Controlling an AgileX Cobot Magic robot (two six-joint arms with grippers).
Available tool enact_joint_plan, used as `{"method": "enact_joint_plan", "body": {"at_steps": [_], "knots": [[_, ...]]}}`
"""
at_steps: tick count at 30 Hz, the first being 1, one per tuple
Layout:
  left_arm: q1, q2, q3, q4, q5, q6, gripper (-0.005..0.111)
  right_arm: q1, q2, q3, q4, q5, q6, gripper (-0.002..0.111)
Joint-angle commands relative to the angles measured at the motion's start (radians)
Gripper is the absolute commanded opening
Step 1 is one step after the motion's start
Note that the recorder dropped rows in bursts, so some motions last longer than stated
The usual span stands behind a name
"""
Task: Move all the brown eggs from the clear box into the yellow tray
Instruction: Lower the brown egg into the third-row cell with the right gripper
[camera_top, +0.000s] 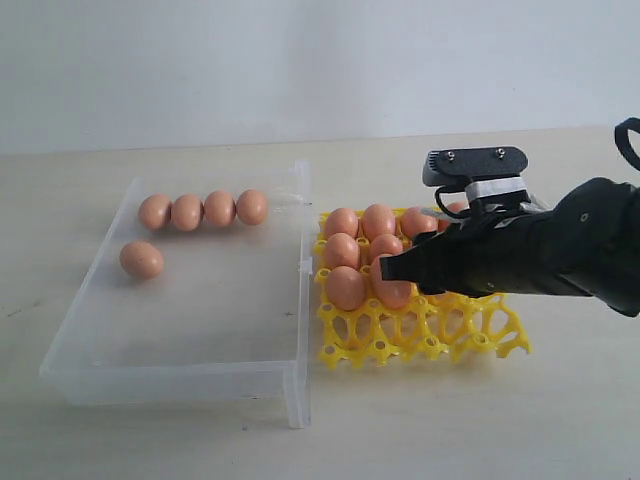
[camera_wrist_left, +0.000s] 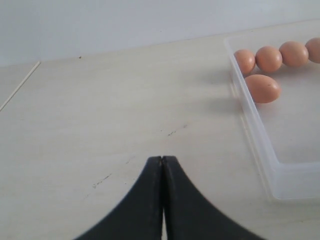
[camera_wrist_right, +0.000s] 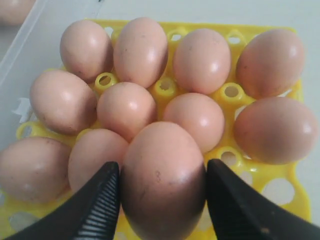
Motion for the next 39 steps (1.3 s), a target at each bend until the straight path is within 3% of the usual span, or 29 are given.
{"method": "enact_joint_plan", "body": {"at_steps": [1,34,39], "knots": [[-0.006,0.001,-0.004,-0.002,-0.009,-0.005,0.000,-0.008,0.008,-0.007,-0.006,-0.043,-0.007,0.000],[-0.006,0.001,-0.004,-0.002,-0.009,-0.005,0.000,-0.036,0.038,-0.008,-0.010,-0.080,-0.007,0.000],[-0.006,0.001,-0.004,-0.002,-0.009,-0.005,0.000,-0.036,0.038,-0.008,-0.010,-0.080,-0.007,0.007]]}}
